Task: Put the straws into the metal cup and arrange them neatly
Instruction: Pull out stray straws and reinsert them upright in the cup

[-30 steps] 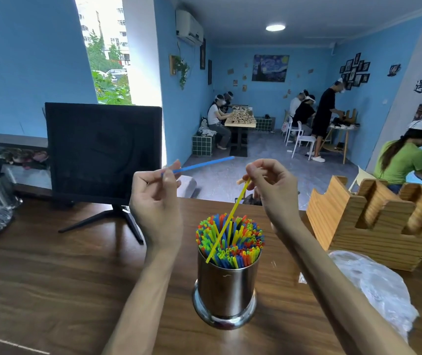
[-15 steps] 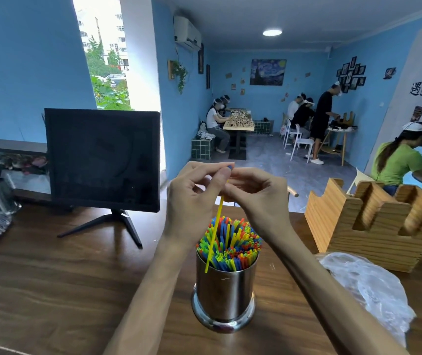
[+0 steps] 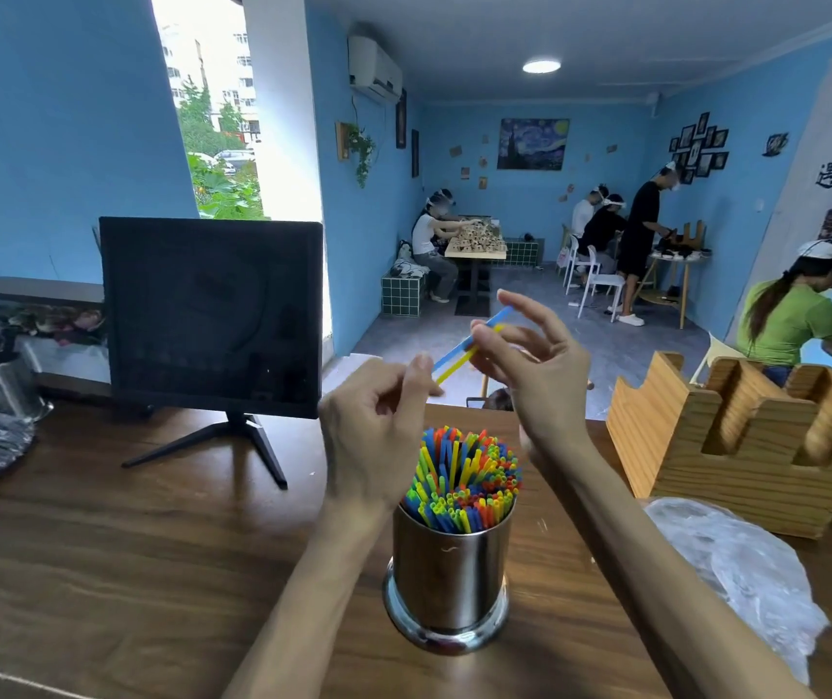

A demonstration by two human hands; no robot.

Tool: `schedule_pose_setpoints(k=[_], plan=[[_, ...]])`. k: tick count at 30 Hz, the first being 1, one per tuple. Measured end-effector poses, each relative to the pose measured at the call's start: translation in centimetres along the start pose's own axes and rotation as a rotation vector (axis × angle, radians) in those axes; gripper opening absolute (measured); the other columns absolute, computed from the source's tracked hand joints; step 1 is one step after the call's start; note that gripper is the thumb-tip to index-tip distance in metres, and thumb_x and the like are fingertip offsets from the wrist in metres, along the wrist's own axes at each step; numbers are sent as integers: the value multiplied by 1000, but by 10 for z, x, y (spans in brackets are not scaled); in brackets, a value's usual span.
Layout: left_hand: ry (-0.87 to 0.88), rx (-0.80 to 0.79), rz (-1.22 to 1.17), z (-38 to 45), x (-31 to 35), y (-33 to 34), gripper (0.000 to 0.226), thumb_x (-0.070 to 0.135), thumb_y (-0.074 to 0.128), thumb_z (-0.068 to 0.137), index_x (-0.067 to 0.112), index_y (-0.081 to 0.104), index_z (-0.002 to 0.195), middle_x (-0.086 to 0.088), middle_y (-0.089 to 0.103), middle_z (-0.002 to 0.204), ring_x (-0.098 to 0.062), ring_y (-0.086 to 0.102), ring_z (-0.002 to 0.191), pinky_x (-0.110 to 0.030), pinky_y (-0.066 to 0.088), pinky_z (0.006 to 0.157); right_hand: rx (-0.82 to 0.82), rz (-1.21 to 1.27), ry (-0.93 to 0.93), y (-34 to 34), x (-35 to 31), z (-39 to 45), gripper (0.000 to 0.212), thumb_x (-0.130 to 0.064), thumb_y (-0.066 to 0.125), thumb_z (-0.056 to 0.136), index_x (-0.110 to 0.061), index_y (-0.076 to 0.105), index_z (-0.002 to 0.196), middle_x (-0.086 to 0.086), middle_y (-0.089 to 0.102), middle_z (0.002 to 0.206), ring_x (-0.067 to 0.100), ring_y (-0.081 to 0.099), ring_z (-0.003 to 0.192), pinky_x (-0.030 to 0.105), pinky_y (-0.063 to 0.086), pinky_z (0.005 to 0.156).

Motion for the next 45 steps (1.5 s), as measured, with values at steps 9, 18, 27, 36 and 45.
schedule_pose_setpoints(k=[9,18,27,36,45], plan=[[-621,-133,-505,-7,-59,36,30,33,52,104,8,65,115,-11,78,95,-15,68,56,-21,50,43,21,-51,44,-13,22,-3,18,-3,75,88,-9,73,104,8,73,79,24,76,77,27,59,72],[-554,125,-683,10,-65,23,22,21,67,97,3,67,109,-8,78,96,-18,75,82,-25,60,71,-323,-258,228,-3,44,-15,14,-8,77,85,-7,78,99,13,78,88,27,77,83,26,60,72],[-411,-16,-432,22,-61,29,17,15,63,100,10,72,113,-5,75,88,-8,72,71,-24,60,63,-674,-602,214,3,58,-31,33,-9,83,82,-15,76,113,4,79,103,13,75,100,32,58,95],[-439,-68,-412,22,-67,34,22,19,63,99,8,72,117,-4,75,88,-9,70,69,-23,58,60,-736,-639,217,6,53,-36,38,-6,78,86,-7,71,123,2,78,107,7,73,102,20,55,90],[-517,-114,-460,19,-73,40,19,19,63,100,12,72,115,5,74,76,-8,69,65,-24,58,57,-682,-652,157,6,50,-37,31,-14,85,80,-11,78,110,-1,80,97,5,74,96,27,58,91]])
Point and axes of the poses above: each hand's wrist, its own z-axis towards the middle knuckle, its own y-axis out of the palm, x = y × z, the point moved 9 cm from there along z, towards the middle knuckle
